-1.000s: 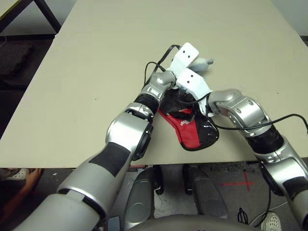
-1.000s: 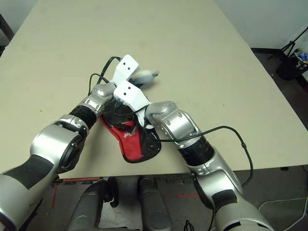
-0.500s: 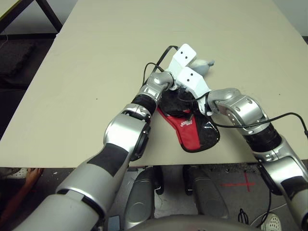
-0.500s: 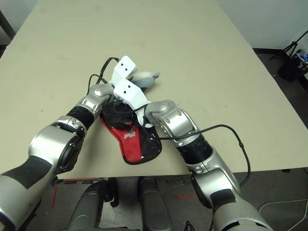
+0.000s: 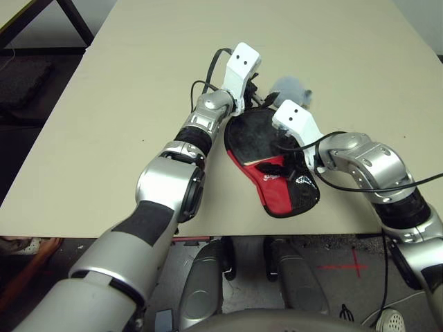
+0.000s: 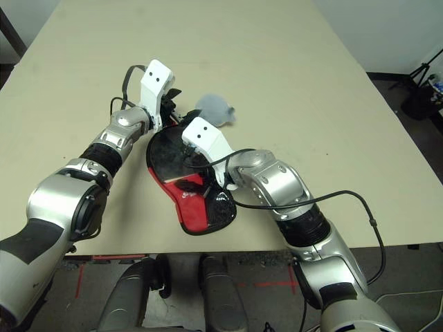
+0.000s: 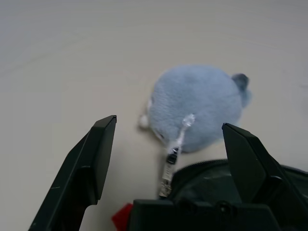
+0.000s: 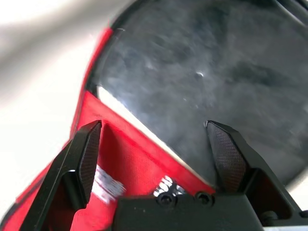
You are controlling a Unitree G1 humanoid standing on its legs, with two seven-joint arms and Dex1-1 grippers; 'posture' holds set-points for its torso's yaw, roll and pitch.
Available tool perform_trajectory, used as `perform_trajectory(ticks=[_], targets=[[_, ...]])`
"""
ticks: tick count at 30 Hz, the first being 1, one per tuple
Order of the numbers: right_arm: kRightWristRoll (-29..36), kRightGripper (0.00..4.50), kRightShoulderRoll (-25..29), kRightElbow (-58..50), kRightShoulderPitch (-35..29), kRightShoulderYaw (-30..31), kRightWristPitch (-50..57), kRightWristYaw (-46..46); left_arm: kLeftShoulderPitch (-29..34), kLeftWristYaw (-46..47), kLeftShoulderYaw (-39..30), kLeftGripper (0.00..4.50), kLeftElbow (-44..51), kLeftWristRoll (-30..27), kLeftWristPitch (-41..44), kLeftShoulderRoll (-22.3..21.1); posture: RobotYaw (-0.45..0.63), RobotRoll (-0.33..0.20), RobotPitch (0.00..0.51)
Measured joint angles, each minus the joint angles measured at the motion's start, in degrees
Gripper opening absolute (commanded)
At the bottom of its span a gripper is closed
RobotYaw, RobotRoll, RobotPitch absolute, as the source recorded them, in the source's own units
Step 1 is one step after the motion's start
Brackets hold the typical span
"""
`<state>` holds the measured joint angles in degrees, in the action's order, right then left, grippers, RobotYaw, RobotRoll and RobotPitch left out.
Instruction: Store the ping-pong paddle in its case and zip it.
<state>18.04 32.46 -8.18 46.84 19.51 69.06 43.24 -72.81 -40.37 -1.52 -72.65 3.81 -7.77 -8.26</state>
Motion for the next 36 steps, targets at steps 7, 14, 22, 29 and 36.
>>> perform_trajectory(ticks=[7,14,22,29,36], targets=[[-8.8,4.50,1.2,26.2,19.0,-2.2,-18.0,-1.1,4.1,-9.3,1.4,4.47,6.7,-1.2,5.4,-3.4,-0.09,0.000,0.200],[-16.2,4.50,-6.1,53.4,27.1,-2.2,-35.8,-2.0,8.7,-16.9,5.1,4.47,19.3,-1.9,13.1,-4.9,-0.03,0.000,0.193],[-21.7,4.50,-12.5,74.1,31.5,-2.8,-49.6,-5.7,15.7,-19.8,9.5,4.47,33.9,-2.1,24.6,-5.7,0.02,0.000,0.195],[-24.9,3.92,-13.8,80.4,32.2,-4.5,-53.1,-9.3,20.3,-20.1,12.8,4.50,42.4,-2.1,31.2,-6.9,0.03,0.000,0.197],[-27.3,1.83,-13.8,81.4,32.2,-5.6,-53.2,-10.7,20.9,-18.6,15.8,4.50,44.6,-1.6,32.9,-7.5,0.01,0.000,0.193]])
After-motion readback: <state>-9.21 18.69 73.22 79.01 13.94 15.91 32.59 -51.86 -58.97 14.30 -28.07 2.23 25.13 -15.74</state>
